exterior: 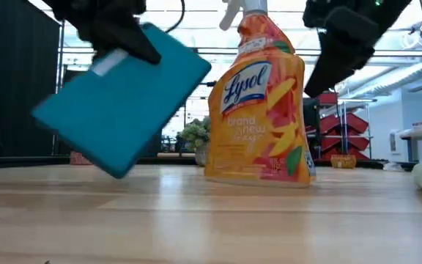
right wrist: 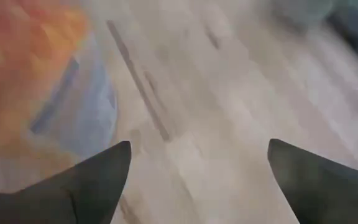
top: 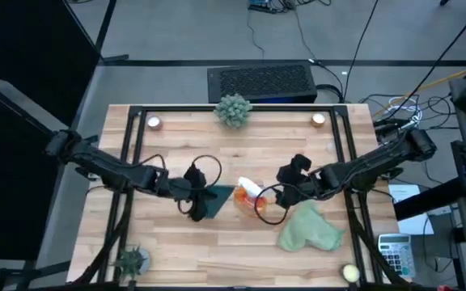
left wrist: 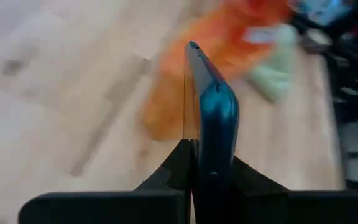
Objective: Apply microfiber cloth
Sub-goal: Spray the back of the tablet
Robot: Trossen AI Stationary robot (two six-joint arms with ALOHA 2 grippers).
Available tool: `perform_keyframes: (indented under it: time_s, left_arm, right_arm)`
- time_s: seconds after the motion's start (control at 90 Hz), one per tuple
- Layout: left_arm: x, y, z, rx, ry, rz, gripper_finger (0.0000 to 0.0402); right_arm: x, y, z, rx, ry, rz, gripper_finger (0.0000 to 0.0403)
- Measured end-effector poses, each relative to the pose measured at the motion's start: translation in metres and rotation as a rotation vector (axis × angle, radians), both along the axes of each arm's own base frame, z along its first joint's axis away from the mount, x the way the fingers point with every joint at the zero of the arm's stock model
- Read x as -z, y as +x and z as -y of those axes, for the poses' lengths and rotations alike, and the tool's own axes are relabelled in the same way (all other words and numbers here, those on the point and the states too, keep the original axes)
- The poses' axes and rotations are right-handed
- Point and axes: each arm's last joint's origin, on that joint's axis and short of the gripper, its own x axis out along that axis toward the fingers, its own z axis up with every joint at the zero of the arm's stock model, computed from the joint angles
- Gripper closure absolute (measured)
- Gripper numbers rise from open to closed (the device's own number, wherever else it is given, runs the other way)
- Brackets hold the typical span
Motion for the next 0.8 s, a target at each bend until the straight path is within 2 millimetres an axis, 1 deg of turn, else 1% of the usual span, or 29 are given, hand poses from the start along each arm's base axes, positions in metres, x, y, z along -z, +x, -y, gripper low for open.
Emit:
perform_keyframes:
  time_s: [0.111,0.244,0.333,0.444,0.8]
  left_arm:
    - [0.008,0.002,0.012,0.001,-0.004,-0.009,0.0389]
    - [0.015,0.013,0.016,-0.004,-0.013,0.028,0.0389]
    - [0.017,0.017,0.013,-0.016,-0.008,0.032,0.0389]
    - [0.019,0.019,0.009,-0.033,-0.005,0.021,0.0389]
    - [0.020,0.022,-0.001,-0.049,0.026,0.017,0.0389]
  right_arm:
    - [0.006,0.006,-0.006,0.002,0.006,0.016,0.0042]
    - [0.015,0.020,-0.011,-0.010,0.017,0.055,0.0042]
    - [0.021,0.026,-0.013,-0.011,0.020,0.059,0.0042]
    - [0.025,0.027,-0.014,0.016,0.044,0.059,0.0042]
    - [0.022,0.029,-0.027,-0.009,0.084,0.134,0.0042]
